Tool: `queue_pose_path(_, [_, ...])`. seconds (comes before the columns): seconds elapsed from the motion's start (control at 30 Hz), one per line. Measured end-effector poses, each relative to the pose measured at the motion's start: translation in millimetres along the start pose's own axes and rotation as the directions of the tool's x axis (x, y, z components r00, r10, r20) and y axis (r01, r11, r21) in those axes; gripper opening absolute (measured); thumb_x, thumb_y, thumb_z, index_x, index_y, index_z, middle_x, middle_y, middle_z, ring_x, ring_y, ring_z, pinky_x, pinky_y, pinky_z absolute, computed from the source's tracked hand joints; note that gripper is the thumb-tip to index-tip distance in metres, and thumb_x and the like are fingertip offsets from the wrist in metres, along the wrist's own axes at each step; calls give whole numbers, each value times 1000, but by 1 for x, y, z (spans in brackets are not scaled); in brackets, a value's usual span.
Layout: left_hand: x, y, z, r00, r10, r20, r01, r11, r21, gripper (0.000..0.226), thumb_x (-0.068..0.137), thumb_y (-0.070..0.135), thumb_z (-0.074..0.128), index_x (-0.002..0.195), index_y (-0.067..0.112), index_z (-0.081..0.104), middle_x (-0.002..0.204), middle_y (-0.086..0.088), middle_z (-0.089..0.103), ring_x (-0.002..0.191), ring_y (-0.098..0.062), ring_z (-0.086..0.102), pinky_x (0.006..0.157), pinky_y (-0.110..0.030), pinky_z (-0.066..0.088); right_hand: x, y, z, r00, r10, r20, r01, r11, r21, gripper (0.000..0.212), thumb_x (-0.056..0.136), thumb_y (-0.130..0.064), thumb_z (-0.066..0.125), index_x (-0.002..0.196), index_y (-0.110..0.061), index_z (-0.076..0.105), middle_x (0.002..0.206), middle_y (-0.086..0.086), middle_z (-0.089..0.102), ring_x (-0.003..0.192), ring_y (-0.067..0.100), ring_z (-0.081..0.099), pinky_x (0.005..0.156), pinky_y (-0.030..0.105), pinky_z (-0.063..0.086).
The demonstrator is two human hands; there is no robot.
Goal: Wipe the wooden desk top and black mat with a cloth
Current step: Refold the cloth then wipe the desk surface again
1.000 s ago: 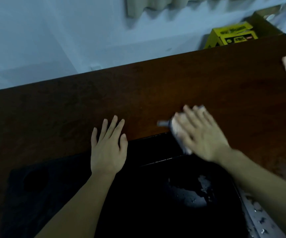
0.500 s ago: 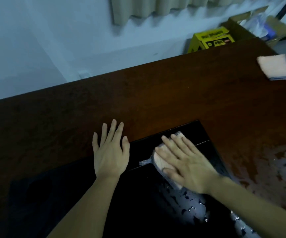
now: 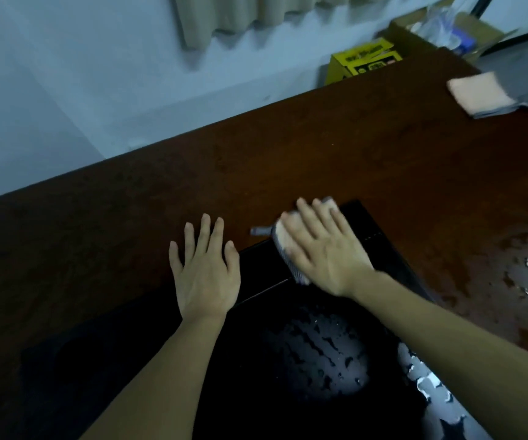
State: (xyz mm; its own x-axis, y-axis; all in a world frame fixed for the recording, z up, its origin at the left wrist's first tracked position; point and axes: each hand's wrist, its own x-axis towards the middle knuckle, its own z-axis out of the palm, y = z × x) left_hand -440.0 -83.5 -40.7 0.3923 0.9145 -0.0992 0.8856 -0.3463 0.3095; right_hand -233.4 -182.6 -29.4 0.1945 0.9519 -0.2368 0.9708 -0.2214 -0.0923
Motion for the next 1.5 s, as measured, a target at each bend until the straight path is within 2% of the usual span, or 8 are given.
queue_pose_path(0.17, [0,-2,1,1000,8,-11,-8,1000,16,57,104,47,10,160,35,14,167,14,2,155,-14,-6,125,-47,-3,-31,43,7,995,-95,26,96,995,-42,63,102,-65,0,155,-41,-24,164,-3,-28,153,23,-25,123,40,-16])
queue_pose_path(0.33, [1,-1,3,1000,4,-30,-4,1000,21,57,103,48,11,159,35,17,167,13,7,155,-14,-4,125,-48,-2,42,115,-16,927,376,1,-375,923,88,64,102,-61,5,160,-39,-10,170,3,-13,156,28,-12,125,46,-7])
queue_pose_path(0.43, [3,-2,3,1000,-11,-20,11,1000,18,56,104,49,12,158,37,18,167,15,7,155,-12,-4,125,-48,-2,61,103,-22,882,470,35,-470,872,137,64,103,-59,6,161,-36,-8,170,6,-13,155,31,-13,124,50,-8])
queue_pose_path(0.73, [3,1,-1,999,-39,14,38,999,34,56,105,50,14,158,37,18,167,16,6,154,-11,-4,125,-46,-1,-41,60,6,986,-163,30,163,987,1,64,103,-63,4,158,-39,-17,166,-2,-24,153,24,-24,123,43,-14])
queue_pose_path(1.0, [4,0,3,999,-53,1,53,997,58,54,105,48,17,158,38,17,166,19,4,154,-9,-5,124,-42,-5,65,151,-24,949,315,-13,-313,946,86,63,104,-57,9,161,-37,-7,170,6,-11,155,30,-12,125,50,-6])
queue_pose_path(1.2, [10,25,-7,994,-109,13,110,994,-22,52,106,45,21,156,32,31,166,14,17,155,-12,4,126,-42,0,41,90,-17,1000,-18,17,18,999,-26,63,105,-52,8,160,-30,-15,168,8,-18,154,33,-16,124,50,-9])
queue_pose_path(1.33, [21,83,2,999,-31,12,32,998,-49,51,106,43,23,155,32,31,166,14,16,154,-11,3,126,-40,-1,-15,94,-9,936,-345,72,345,939,19,63,105,-59,11,159,-38,-15,165,-1,-26,151,25,-28,122,46,-17])
queue_pose_path(1.5, [40,162,35,996,86,34,-79,979,-187,51,107,43,23,157,34,27,167,13,10,154,-12,1,125,-36,-1,16,184,-22,979,-204,25,205,977,-62,67,99,-63,6,159,-41,-14,168,-2,-19,154,24,-19,123,42,-13])
